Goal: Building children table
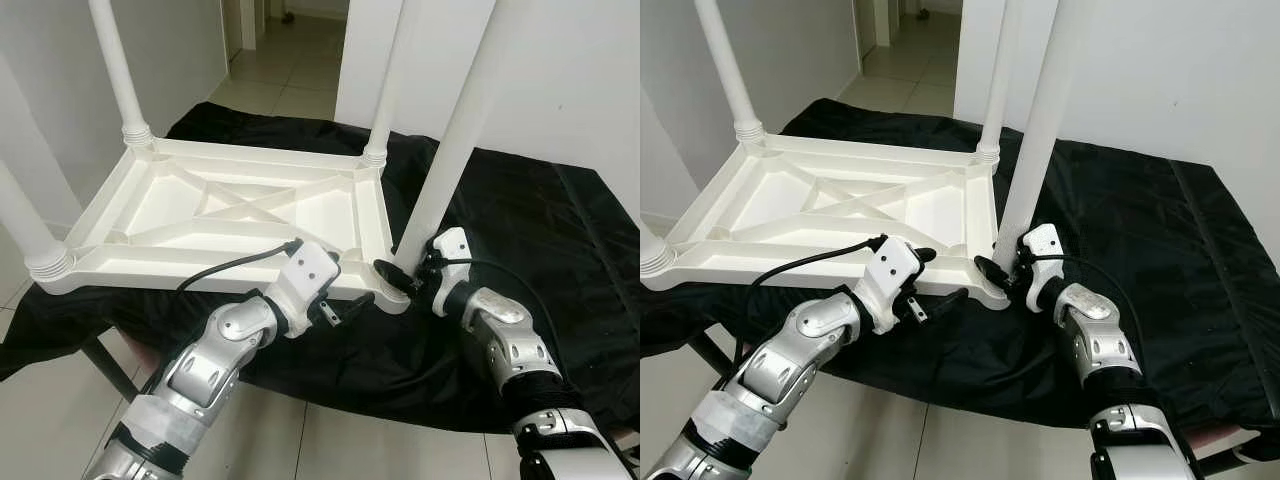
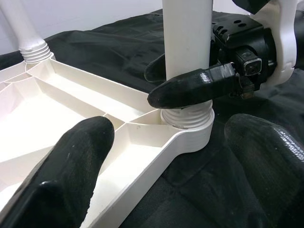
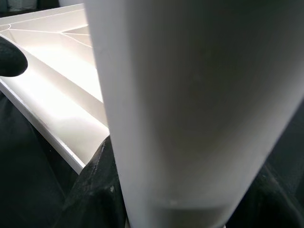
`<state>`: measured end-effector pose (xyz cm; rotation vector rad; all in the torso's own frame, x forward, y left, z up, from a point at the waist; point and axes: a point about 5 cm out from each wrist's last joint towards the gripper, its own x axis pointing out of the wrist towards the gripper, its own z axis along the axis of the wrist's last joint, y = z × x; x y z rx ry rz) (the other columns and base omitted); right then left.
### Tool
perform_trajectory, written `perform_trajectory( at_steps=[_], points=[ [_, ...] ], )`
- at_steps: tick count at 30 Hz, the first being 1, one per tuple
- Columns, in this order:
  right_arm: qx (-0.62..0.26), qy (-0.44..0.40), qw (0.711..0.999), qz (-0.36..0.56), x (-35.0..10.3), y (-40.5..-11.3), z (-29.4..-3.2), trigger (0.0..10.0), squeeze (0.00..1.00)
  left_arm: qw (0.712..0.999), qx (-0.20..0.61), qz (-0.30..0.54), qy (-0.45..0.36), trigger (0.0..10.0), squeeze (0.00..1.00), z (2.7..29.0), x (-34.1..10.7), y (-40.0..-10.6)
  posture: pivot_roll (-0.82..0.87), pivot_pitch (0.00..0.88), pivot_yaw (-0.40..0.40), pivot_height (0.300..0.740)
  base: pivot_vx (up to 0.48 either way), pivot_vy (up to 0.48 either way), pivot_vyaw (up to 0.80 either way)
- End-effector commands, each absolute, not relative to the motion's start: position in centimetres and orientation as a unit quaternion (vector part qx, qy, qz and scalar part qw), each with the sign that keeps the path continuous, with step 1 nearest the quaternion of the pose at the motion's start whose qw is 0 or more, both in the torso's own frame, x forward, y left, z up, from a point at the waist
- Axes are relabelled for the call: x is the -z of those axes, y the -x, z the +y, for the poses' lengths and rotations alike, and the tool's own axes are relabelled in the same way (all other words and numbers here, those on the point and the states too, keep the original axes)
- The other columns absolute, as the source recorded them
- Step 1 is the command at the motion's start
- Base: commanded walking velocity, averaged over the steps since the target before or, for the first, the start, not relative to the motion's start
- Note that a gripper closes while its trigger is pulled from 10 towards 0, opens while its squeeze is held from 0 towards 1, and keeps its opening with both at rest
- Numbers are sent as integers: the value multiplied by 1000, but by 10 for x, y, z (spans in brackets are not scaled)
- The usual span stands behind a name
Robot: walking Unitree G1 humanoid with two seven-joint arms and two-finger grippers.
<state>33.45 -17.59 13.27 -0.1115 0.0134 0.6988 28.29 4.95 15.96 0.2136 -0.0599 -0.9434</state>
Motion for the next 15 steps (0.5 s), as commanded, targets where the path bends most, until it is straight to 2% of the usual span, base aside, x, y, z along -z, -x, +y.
perform_trajectory(
  at_steps=[1,10,15],
  points=[
    [-331,28,943,16,-127,-334,-174,10000,0,870,480,-27,-106,10000,0,46,-161,-281,5,0,-72,740,0,0,0],
    [-254,11,967,-8,-130,-332,-167,10000,0,870,481,-27,-105,10000,0,46,-161,-281,2,0,-74,740,0,0,0],
    [-164,1,986,-7,-131,-330,-165,10000,0,869,484,-25,-104,10000,0,45,-160,-279,-1,0,-77,740,0,0,0]
  ],
)
